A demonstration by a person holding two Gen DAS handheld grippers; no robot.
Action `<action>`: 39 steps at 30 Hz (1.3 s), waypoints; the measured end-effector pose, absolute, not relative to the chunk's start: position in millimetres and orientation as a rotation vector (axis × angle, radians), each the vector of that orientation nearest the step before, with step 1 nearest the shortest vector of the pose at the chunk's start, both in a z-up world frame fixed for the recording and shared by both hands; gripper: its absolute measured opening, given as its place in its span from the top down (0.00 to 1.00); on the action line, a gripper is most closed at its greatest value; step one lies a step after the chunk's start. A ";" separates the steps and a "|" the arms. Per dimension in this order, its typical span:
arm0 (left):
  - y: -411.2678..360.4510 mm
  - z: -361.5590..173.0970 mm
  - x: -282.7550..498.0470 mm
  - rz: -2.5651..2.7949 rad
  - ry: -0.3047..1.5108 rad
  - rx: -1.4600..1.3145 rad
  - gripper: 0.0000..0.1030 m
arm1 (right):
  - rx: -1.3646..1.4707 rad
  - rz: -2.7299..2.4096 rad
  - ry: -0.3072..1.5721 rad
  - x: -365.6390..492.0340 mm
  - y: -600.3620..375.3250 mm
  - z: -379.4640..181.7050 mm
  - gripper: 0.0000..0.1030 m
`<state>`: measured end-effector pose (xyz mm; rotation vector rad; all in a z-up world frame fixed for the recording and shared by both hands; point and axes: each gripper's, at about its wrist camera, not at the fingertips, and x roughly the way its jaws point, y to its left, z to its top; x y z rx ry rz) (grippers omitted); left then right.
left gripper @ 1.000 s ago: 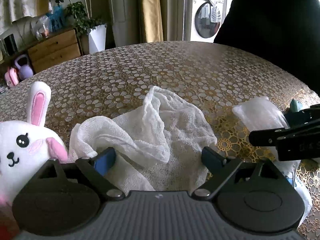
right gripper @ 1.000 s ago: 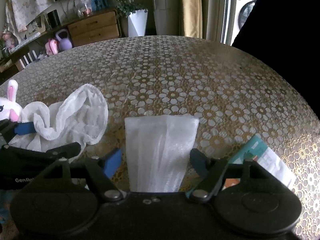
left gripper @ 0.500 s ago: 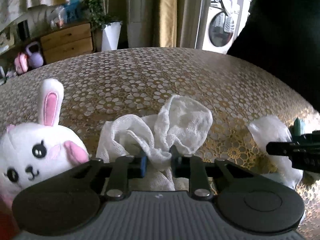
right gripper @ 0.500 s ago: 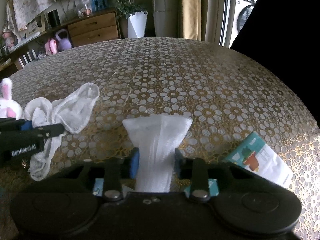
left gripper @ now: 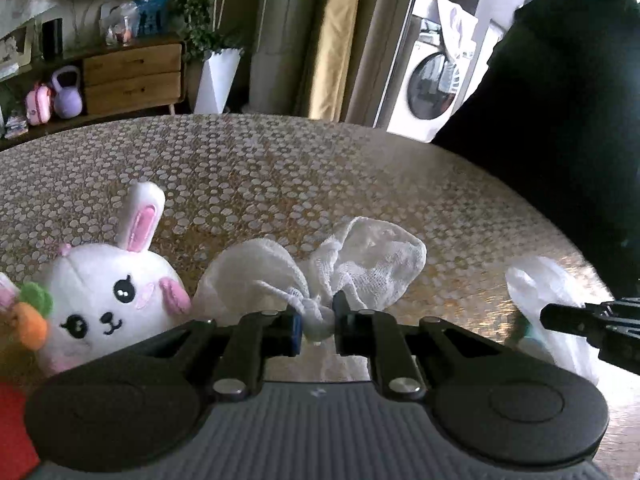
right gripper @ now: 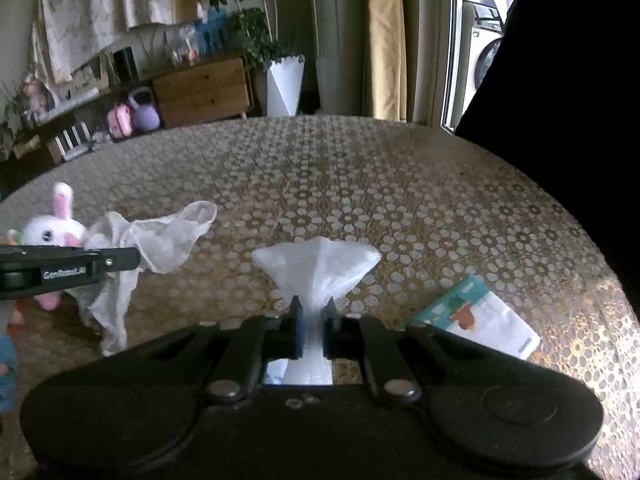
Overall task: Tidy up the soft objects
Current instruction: 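Carry the gauze with the left tool while the right tool carries the tissue sheet to the red box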
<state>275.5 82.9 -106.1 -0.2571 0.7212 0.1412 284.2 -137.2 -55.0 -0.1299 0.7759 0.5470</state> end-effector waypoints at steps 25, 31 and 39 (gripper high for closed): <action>100.6 -1.4 145.5 0.116 0.648 -0.266 0.86 | -0.134 0.723 0.650 159.0 -117.1 46.6 0.93; 120.9 17.1 117.5 0.127 0.622 -0.275 0.86 | -0.148 0.784 0.623 136.3 -90.5 58.8 0.93; 158.3 37.6 81.1 0.170 0.568 -0.288 0.86 | -0.162 0.864 0.592 113.9 -40.2 77.0 0.93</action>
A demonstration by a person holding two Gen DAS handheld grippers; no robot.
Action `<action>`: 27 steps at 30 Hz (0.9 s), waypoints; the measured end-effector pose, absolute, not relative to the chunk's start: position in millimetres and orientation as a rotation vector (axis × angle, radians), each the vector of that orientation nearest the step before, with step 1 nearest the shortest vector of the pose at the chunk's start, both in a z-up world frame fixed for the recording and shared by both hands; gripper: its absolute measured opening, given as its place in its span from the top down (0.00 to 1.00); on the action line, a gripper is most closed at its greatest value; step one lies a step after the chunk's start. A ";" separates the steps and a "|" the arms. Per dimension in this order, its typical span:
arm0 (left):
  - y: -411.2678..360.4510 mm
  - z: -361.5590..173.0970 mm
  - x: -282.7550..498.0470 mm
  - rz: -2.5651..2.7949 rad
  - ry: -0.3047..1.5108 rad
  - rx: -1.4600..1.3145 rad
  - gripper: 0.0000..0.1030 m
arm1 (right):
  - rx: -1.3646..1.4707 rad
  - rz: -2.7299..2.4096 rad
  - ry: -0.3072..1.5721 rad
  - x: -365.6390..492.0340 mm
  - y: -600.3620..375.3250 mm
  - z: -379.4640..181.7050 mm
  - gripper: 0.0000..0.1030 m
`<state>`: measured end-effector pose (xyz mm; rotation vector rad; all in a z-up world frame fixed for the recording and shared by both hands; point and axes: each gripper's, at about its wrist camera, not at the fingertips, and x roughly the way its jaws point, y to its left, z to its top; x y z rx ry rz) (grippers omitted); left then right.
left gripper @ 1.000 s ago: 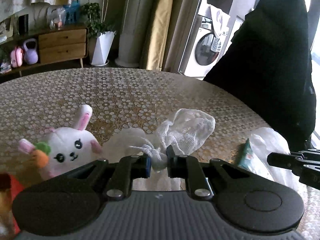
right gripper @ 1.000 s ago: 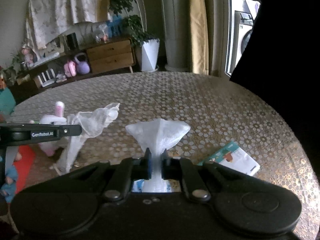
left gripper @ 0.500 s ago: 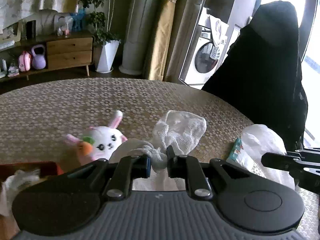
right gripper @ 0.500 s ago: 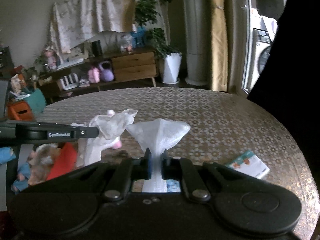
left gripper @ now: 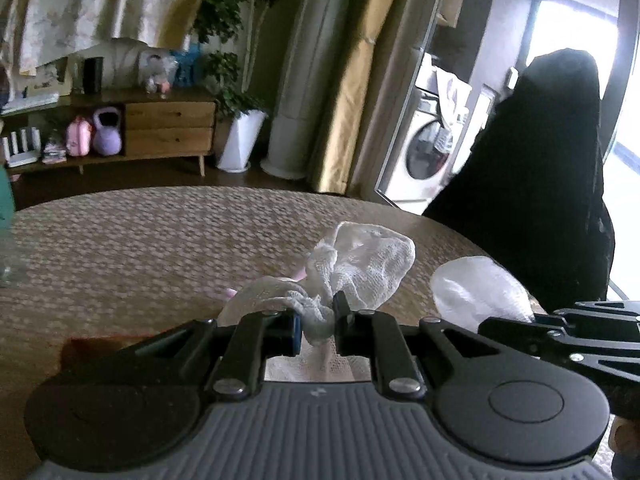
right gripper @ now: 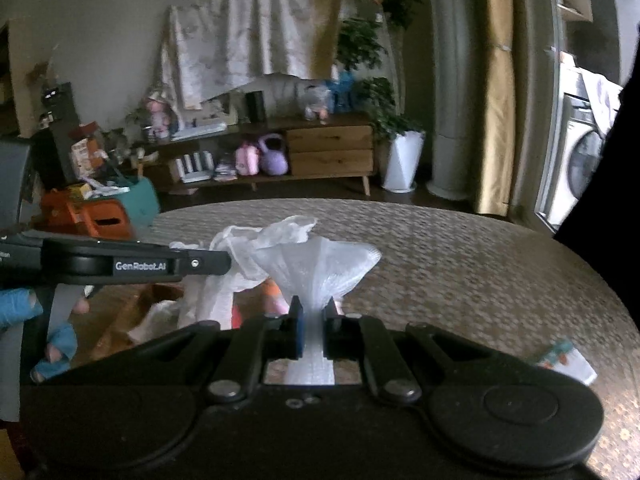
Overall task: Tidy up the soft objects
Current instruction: 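Carry the gauze with the left tool while the right tool carries the tissue sheet to the red box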
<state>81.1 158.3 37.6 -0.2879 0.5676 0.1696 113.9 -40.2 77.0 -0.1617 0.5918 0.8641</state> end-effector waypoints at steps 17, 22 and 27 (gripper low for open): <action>248.1 23.9 29.5 0.321 0.513 -0.363 0.86 | -0.184 0.971 0.567 87.4 86.4 75.2 0.93; 263.6 5.9 21.1 0.347 0.500 -0.392 0.86 | -0.201 0.968 0.557 88.2 114.8 60.8 0.93; 271.8 -17.8 21.7 0.339 0.522 -0.417 0.86 | -0.227 0.949 0.592 90.1 135.4 27.9 0.93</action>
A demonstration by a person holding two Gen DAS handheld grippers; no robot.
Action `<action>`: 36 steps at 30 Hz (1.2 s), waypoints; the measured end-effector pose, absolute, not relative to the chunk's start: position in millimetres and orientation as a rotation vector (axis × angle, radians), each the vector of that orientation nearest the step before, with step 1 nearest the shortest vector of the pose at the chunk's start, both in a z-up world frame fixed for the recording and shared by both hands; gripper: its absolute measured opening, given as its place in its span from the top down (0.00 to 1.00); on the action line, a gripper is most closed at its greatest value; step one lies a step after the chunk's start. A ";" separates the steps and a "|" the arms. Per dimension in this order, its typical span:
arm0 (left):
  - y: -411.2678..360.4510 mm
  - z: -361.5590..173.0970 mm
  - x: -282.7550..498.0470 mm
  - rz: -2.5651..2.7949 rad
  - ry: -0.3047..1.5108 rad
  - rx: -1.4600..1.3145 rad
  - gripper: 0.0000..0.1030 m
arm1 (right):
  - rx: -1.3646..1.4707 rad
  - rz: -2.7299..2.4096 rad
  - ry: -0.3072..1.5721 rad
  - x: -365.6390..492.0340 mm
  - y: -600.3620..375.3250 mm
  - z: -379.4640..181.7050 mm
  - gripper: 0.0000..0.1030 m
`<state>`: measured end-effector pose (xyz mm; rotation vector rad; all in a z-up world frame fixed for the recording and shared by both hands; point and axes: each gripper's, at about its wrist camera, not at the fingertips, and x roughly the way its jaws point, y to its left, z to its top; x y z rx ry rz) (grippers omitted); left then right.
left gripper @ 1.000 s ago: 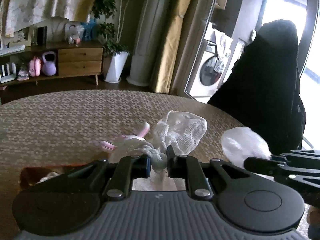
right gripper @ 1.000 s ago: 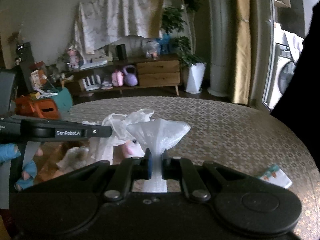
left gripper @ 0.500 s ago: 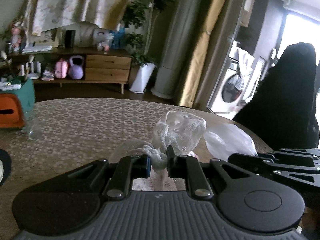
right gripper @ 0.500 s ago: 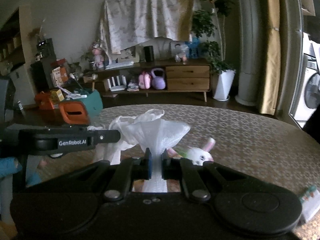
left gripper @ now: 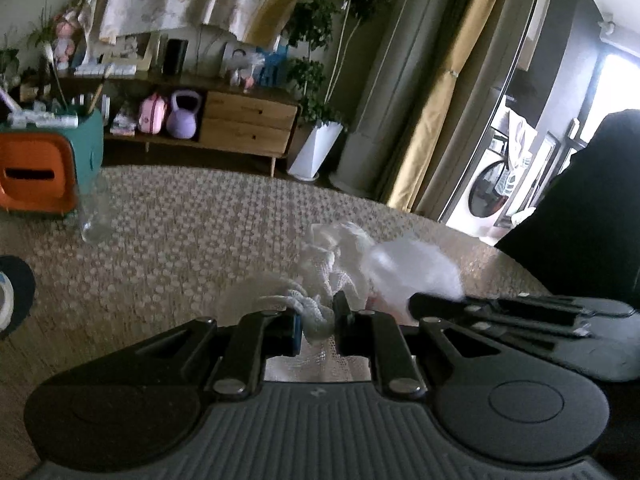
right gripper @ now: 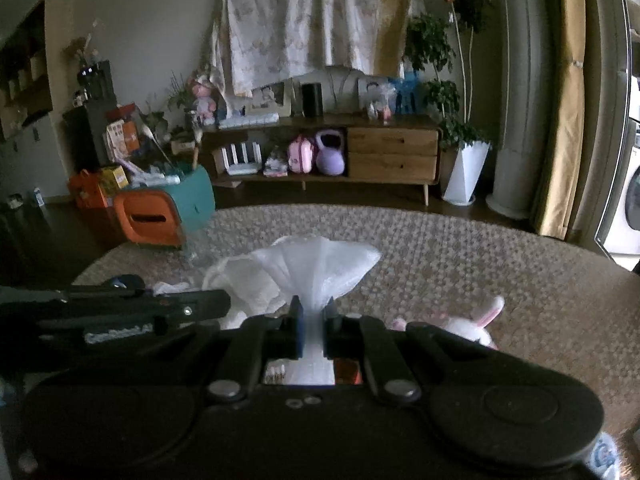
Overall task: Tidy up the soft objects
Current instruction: 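Carry the gauze with the left tool while the right tool carries the tissue sheet to the red box, then lower the gauze into the red box and open the left tool while the right tool releases the tissue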
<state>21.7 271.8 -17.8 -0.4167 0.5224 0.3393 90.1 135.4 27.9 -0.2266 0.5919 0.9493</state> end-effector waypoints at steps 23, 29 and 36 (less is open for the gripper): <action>266.8 -87.5 2.6 0.294 0.718 -0.432 0.86 | -0.392 0.960 0.705 54.2 148.8 -41.9 0.88; 262.4 -96.0 1.3 0.288 0.752 -0.422 0.86 | -0.422 0.966 0.697 48.5 147.5 -45.8 0.85; 256.4 -99.1 0.4 0.286 0.767 -0.369 0.86 | -0.415 0.968 0.711 50.7 146.9 -46.4 0.79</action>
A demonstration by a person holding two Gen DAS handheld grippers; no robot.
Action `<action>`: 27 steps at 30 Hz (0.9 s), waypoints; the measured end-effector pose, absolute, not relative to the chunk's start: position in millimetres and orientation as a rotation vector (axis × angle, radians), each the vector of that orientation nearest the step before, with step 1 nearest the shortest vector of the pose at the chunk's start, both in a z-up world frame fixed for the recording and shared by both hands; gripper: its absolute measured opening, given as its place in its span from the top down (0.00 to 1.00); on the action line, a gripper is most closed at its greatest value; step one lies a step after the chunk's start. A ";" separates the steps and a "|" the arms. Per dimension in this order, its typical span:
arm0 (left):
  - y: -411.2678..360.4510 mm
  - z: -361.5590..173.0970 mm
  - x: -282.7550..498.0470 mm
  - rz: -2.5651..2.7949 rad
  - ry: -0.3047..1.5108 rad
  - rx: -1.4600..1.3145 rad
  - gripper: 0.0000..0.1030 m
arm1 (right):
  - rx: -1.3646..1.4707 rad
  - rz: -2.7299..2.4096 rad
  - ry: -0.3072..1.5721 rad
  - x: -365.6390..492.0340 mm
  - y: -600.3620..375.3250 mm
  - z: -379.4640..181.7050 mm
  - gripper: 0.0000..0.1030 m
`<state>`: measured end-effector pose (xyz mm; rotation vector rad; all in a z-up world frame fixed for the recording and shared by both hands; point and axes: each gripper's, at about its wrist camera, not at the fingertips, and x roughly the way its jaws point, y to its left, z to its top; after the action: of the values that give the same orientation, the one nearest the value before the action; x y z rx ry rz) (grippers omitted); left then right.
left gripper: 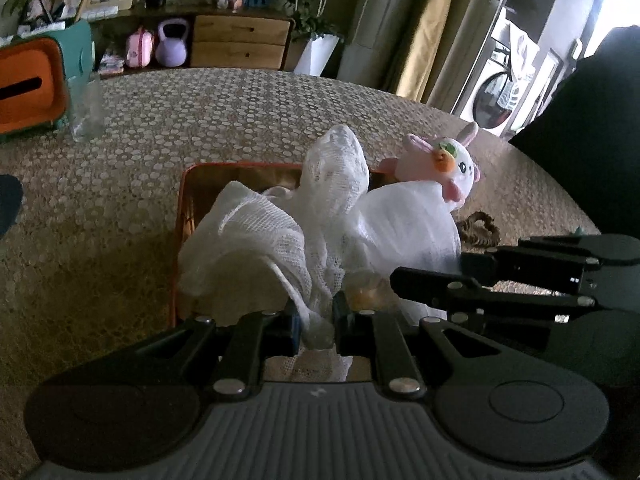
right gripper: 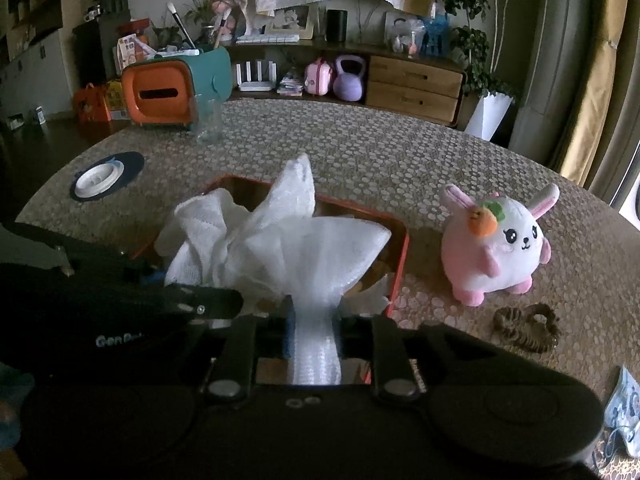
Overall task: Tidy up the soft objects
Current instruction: 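Lower the gauze into the red box and open the left tool while the right tool releases the tissue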
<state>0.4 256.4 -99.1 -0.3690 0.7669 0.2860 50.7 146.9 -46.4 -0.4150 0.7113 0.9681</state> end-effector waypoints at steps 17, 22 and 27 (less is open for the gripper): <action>259.9 -94.6 -8.1 0.326 0.770 -0.370 0.48 | -0.370 0.979 0.743 59.4 134.9 -39.6 0.59; 261.2 -89.4 -13.8 0.316 0.744 -0.384 0.41 | -0.336 0.988 0.740 63.6 125.3 -32.0 0.48; 256.8 -79.6 -19.9 0.334 0.716 -0.363 0.33 | -0.314 1.006 0.729 62.2 116.5 -22.4 0.43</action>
<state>-19.9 256.8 -79.6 -0.3627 0.7158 0.3336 62.2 116.5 -22.4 -0.3141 0.7286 1.0061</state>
